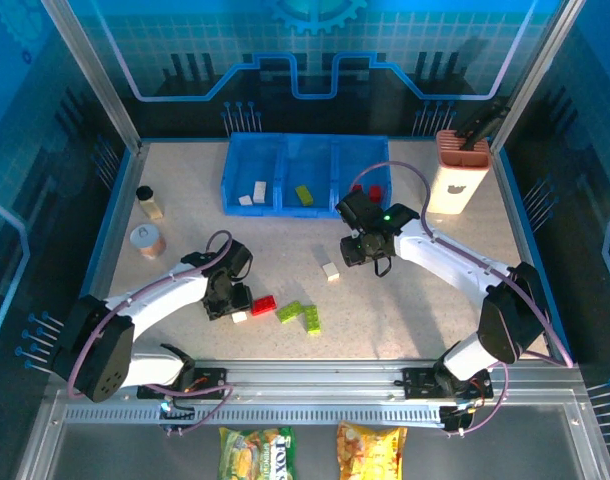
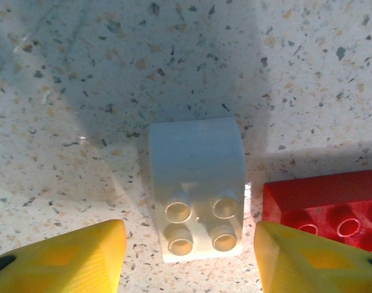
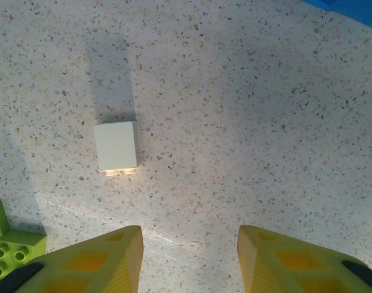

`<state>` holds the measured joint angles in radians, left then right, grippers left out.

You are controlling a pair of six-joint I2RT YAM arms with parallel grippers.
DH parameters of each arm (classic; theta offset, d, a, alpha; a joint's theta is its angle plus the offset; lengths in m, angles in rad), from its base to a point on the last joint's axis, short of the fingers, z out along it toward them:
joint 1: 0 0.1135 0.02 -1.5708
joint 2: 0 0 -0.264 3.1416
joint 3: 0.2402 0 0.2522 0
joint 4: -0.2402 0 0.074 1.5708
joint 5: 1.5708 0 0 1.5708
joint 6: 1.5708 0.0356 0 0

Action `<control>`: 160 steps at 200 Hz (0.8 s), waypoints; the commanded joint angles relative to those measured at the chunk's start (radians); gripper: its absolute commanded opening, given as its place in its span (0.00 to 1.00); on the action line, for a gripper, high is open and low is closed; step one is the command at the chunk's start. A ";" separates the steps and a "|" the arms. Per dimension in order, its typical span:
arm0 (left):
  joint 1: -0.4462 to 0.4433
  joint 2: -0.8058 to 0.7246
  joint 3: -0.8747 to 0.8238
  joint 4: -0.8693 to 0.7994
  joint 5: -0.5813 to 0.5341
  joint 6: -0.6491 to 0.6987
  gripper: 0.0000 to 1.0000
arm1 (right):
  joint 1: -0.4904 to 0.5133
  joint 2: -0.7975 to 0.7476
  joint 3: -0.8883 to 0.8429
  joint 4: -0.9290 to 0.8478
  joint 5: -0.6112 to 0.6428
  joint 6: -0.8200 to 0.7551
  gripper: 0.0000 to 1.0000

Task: Sort the legos into containers by color
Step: Pick up the lego from the bottom-left of the table.

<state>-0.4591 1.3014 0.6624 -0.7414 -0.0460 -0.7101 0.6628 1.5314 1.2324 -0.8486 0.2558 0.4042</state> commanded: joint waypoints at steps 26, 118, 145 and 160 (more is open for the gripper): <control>0.013 -0.008 -0.026 0.022 0.028 -0.020 0.50 | 0.017 -0.005 0.023 -0.023 -0.004 0.019 0.46; 0.017 -0.012 -0.007 0.006 0.016 0.005 0.36 | 0.021 -0.026 0.021 -0.030 0.008 0.024 0.46; 0.023 -0.020 0.028 -0.017 0.007 0.022 0.36 | 0.021 -0.036 0.018 -0.034 0.015 0.025 0.46; 0.029 -0.021 0.058 -0.031 0.001 0.039 0.36 | 0.021 -0.042 0.016 -0.037 0.020 0.025 0.46</control>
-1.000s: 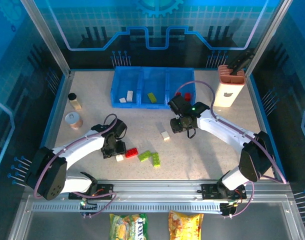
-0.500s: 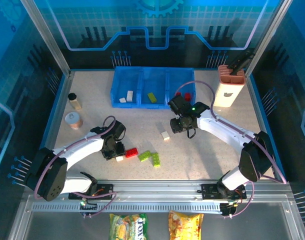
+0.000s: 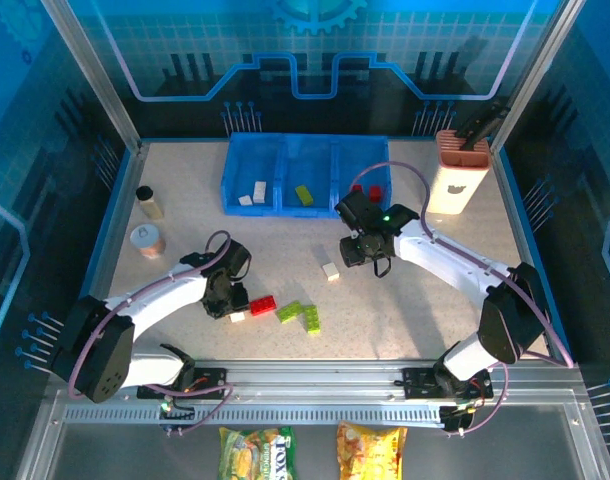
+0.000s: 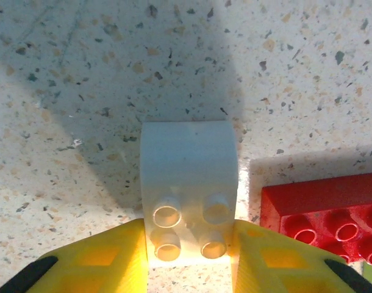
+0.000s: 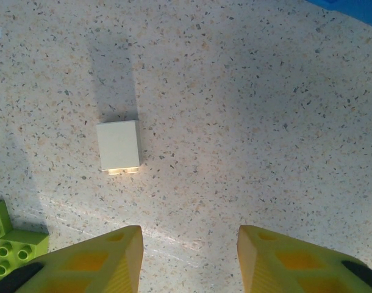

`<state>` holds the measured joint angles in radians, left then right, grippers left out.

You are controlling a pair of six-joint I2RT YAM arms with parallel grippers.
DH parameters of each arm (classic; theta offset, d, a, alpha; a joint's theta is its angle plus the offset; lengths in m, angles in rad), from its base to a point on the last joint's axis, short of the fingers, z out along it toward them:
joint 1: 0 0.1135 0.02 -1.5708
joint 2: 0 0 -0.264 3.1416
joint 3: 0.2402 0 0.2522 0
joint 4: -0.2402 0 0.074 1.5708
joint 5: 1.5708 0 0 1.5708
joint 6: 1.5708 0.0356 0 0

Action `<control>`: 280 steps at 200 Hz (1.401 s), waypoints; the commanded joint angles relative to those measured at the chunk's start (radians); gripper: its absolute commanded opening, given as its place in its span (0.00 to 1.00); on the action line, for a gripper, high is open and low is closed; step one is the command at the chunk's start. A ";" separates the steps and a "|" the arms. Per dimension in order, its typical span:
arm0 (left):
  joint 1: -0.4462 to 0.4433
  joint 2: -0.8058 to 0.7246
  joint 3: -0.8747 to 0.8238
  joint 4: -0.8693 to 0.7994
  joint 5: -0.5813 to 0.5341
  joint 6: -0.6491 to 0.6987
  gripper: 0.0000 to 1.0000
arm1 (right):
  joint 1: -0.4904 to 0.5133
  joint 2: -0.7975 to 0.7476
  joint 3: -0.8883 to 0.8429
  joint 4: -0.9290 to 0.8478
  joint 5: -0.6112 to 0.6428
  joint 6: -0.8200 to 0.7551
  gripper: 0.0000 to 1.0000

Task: Sort the legos into containers by color
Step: Pick up the lego from the bottom-left of the table, then place the lego in the container.

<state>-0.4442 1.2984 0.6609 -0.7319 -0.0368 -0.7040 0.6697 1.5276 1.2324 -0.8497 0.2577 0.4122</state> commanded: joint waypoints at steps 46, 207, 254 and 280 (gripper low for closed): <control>0.053 0.022 0.184 -0.063 -0.021 0.118 0.35 | 0.014 -0.051 0.003 -0.036 0.029 0.019 0.46; 0.232 0.486 0.956 -0.067 -0.055 0.461 0.34 | 0.015 -0.090 -0.014 -0.058 0.054 0.043 0.46; 0.258 0.631 1.129 -0.059 -0.090 0.512 0.34 | 0.009 -0.106 -0.031 -0.083 0.085 0.056 0.46; 0.278 0.720 1.234 -0.085 -0.095 0.536 0.34 | 0.006 -0.130 -0.052 -0.084 0.086 0.062 0.46</control>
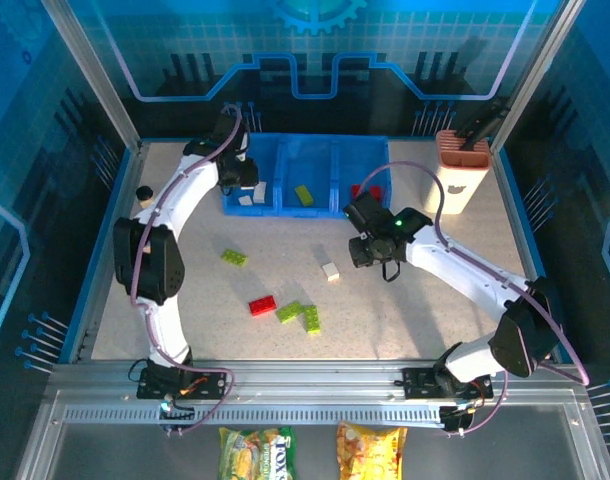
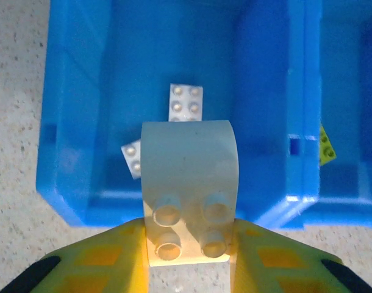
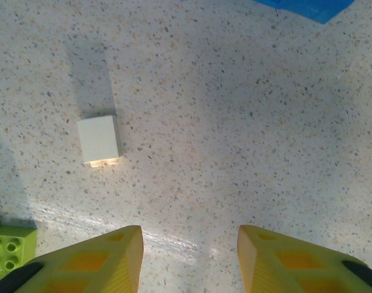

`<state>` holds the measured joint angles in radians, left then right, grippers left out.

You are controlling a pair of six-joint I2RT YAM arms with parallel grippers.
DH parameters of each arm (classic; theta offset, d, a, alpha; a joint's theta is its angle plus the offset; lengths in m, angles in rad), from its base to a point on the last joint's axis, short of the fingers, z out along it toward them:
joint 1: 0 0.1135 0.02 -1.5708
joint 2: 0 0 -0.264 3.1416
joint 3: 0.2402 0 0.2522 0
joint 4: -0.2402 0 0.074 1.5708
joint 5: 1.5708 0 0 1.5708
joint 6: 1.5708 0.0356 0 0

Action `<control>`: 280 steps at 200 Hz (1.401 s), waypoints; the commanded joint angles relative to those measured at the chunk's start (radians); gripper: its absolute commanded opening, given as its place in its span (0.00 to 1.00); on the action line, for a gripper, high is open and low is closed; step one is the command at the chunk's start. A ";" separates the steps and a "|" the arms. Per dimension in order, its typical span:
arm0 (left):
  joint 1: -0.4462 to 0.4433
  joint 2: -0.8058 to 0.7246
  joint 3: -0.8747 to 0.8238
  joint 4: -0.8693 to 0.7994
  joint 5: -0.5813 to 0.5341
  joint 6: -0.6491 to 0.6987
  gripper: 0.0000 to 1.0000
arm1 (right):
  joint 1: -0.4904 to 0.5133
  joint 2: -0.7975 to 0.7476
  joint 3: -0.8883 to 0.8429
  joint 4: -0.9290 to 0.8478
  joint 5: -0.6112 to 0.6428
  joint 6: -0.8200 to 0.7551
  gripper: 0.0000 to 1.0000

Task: Sort the legos into containers by color
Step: Place the lego in the container.

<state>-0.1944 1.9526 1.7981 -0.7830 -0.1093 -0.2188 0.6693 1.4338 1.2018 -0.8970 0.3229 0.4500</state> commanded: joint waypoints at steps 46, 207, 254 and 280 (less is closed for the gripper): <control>0.049 0.213 0.264 -0.078 -0.012 0.082 0.34 | 0.004 -0.084 -0.053 -0.050 0.030 0.037 0.46; 0.053 0.434 0.307 -0.078 0.006 0.096 0.40 | 0.001 -0.098 -0.068 -0.057 0.024 0.059 0.46; 0.052 0.406 0.308 -0.079 0.016 0.090 0.46 | 0.001 -0.093 -0.067 -0.051 0.022 0.058 0.46; 0.052 0.375 0.302 -0.084 0.029 0.082 0.46 | 0.001 -0.090 -0.065 -0.045 0.015 0.056 0.46</control>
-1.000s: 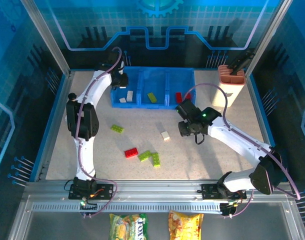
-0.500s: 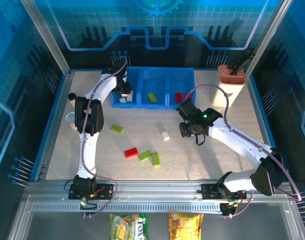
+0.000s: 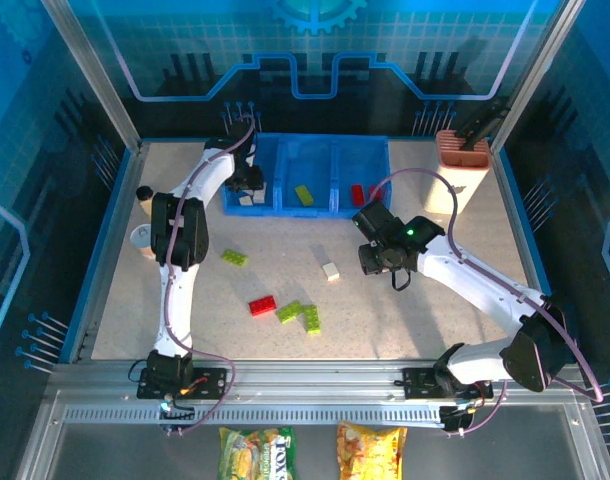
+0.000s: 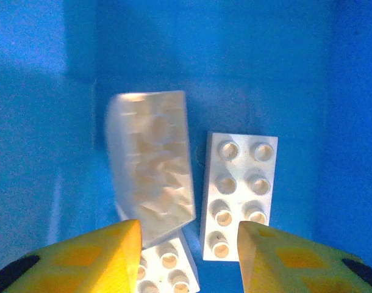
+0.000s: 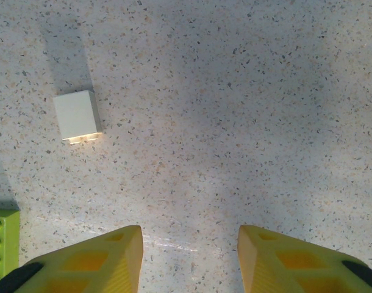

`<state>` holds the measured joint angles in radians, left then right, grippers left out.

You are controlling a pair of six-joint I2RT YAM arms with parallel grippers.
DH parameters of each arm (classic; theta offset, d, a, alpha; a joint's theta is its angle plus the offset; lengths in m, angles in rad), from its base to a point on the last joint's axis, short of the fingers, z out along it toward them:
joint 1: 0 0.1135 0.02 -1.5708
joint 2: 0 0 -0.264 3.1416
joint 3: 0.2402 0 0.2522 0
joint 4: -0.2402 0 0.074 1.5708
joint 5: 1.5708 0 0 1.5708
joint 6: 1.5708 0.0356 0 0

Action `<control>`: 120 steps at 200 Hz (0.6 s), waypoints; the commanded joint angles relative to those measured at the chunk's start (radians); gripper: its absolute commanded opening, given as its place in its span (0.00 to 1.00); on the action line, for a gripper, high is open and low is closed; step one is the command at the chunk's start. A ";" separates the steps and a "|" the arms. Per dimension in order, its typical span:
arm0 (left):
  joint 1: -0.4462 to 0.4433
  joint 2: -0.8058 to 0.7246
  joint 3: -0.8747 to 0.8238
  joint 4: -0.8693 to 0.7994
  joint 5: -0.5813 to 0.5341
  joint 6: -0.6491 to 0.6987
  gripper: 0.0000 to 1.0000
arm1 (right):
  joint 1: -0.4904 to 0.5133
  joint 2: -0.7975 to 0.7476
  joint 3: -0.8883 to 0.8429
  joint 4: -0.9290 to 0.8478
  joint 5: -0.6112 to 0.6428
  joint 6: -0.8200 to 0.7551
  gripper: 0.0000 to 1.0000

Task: Sort the legos into containers by color
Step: Place the lego in the container.

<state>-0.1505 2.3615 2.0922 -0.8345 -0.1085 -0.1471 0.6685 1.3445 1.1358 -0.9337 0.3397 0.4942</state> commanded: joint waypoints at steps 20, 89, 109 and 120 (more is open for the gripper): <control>0.006 -0.069 -0.011 -0.032 0.041 0.006 0.46 | 0.002 0.005 0.000 -0.001 -0.011 0.012 0.46; 0.006 -0.245 -0.165 -0.016 0.112 -0.024 0.46 | 0.063 0.052 0.029 0.013 -0.032 0.028 0.46; 0.008 -0.307 -0.243 0.002 0.121 -0.035 0.46 | 0.110 0.083 0.047 0.013 -0.034 0.050 0.46; 0.008 -0.342 -0.281 0.006 0.127 -0.037 0.46 | 0.140 0.101 0.057 0.015 -0.037 0.066 0.46</control>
<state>-0.1505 2.1071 1.8843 -0.8318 -0.0242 -0.1593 0.7502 1.4128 1.1473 -0.9203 0.3168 0.5144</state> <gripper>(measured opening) 0.457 0.459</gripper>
